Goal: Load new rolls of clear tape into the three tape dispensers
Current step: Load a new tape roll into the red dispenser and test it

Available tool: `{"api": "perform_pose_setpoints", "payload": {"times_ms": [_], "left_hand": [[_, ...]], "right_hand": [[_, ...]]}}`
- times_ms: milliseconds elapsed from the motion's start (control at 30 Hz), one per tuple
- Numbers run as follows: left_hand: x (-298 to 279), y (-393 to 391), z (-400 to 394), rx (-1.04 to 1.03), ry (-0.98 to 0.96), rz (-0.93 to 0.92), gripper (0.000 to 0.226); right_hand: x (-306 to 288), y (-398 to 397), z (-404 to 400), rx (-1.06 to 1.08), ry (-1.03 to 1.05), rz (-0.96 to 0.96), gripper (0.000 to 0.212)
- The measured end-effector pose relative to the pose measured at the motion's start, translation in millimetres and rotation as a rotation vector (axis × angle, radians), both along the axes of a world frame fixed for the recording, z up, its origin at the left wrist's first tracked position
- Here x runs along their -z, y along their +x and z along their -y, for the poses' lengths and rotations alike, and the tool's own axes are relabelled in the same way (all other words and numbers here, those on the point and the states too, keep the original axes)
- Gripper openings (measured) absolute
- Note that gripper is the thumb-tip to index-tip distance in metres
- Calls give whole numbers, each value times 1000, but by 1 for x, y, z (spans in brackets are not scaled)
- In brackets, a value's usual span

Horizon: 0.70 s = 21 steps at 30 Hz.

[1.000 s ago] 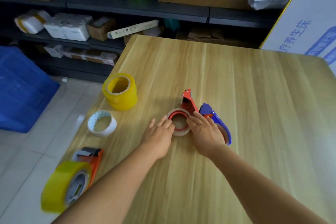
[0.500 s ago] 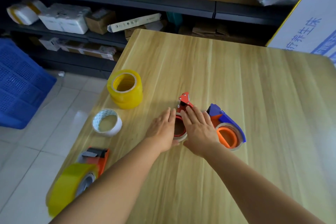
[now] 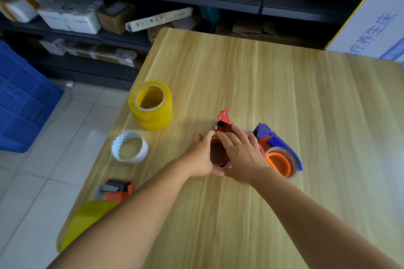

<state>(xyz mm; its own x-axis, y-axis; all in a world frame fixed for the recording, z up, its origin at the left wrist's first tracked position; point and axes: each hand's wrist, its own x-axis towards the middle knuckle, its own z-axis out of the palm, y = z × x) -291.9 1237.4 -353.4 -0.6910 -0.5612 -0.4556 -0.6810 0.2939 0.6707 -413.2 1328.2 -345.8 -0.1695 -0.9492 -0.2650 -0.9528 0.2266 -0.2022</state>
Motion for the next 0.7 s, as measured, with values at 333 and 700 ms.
{"api": "perform_pose_setpoints", "payload": {"times_ms": [333,700], "left_hand": [[3,-9,2,-307,-302,89,19],[-25,12,4,-547,-294,-183,31]], "right_hand": [[-10,0,3,-39,8,5,96],[-41,10,21,-30,-124,130,96]]}}
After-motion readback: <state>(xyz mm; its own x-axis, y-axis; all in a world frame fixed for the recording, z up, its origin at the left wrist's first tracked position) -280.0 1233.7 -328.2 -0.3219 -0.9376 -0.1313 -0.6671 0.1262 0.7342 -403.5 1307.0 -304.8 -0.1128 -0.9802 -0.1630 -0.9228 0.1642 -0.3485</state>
